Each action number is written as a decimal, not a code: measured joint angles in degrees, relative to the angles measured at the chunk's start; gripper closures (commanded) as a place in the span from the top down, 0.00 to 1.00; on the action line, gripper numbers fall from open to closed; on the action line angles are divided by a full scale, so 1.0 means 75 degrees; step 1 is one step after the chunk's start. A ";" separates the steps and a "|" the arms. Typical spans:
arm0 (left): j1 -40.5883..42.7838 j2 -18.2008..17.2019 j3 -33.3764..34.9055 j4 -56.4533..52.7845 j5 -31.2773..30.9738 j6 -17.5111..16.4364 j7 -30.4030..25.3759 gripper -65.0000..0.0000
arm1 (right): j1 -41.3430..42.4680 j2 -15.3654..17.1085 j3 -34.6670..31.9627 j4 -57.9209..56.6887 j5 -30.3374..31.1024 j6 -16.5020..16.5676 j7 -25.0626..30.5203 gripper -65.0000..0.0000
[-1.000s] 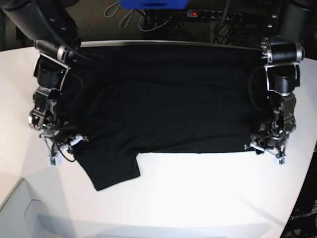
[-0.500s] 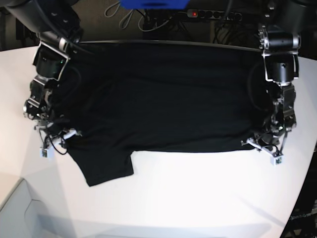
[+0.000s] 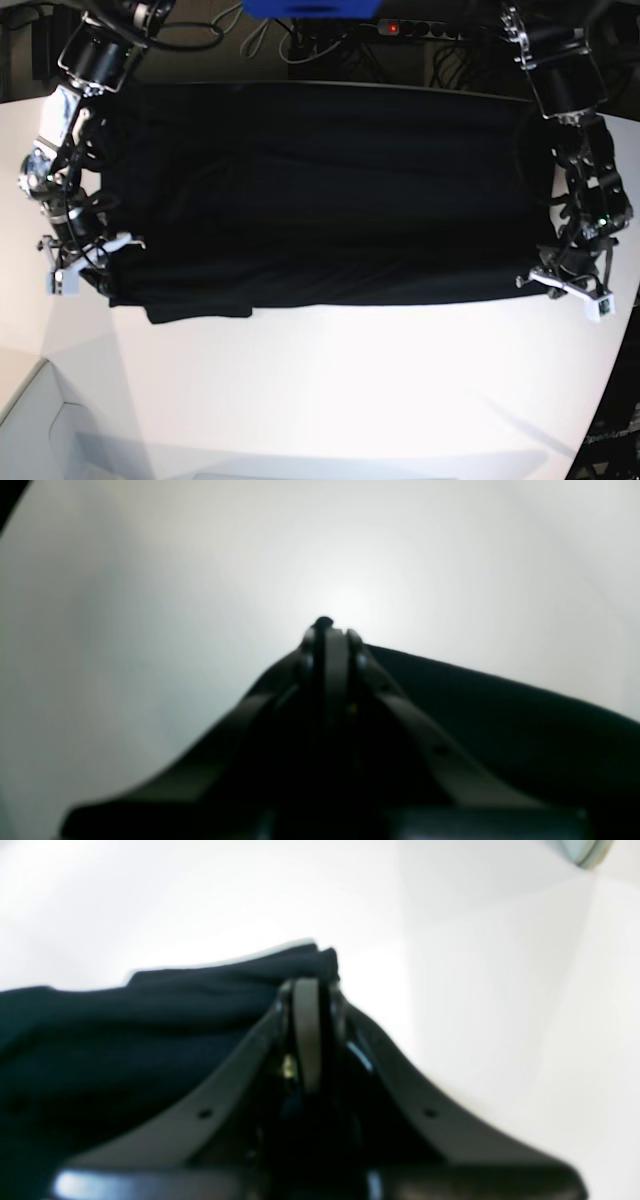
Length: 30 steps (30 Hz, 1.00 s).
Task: Layout the t-shirt on the table in an organized manner, then fold the t-shirt properly
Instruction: 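Lift the hem edge with both grippers and fold it over the collar fold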
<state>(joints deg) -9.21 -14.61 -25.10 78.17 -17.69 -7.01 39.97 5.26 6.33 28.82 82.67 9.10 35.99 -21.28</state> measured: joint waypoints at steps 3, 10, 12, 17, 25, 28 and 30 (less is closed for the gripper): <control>0.0580 0.0082 0.0017 0.0880 -0.0481 -0.0032 0.0300 0.00 | -0.0702 -0.0023 0.0035 0.0836 0.0498 0.0347 -0.0090 0.00; 0.1682 0.0230 -0.0612 0.2200 -0.1192 -0.0026 0.0396 0.00 | -0.2192 -0.0111 0.0006 0.2020 0.1384 0.0385 -0.0154 0.00; 0.2078 0.0297 -0.0915 0.2492 -0.1367 -0.0076 0.0475 0.00 | -0.2556 -0.0169 -0.0012 0.2177 0.1559 0.0431 -0.0149 0.00; 0.2798 0.0213 -0.1530 0.2940 -0.1932 0.0009 0.0478 0.00 | -0.2990 -0.0125 0.0044 0.2215 0.1795 0.0484 -0.0157 0.00; 0.3649 0.0216 -0.1813 0.3328 -0.2363 -0.0017 0.0478 0.00 | -0.3442 -0.0131 0.0484 0.2209 0.1818 0.0487 -0.0160 0.00; 0.3861 0.0216 -0.1842 0.3331 -0.2372 -0.0017 0.0475 0.00 | -0.3529 -0.0131 0.0516 0.2209 0.1836 0.0487 -0.0064 0.00; 0.4039 0.0227 -0.1935 0.3331 -0.2372 -0.0026 0.0478 0.00 | -0.3634 -0.0152 0.0516 0.2209 0.1839 0.0487 -0.0087 0.00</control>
<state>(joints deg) 21.08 -12.91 -39.62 103.15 -35.48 -7.20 43.55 -22.00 5.19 32.69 99.24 22.90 39.64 -21.93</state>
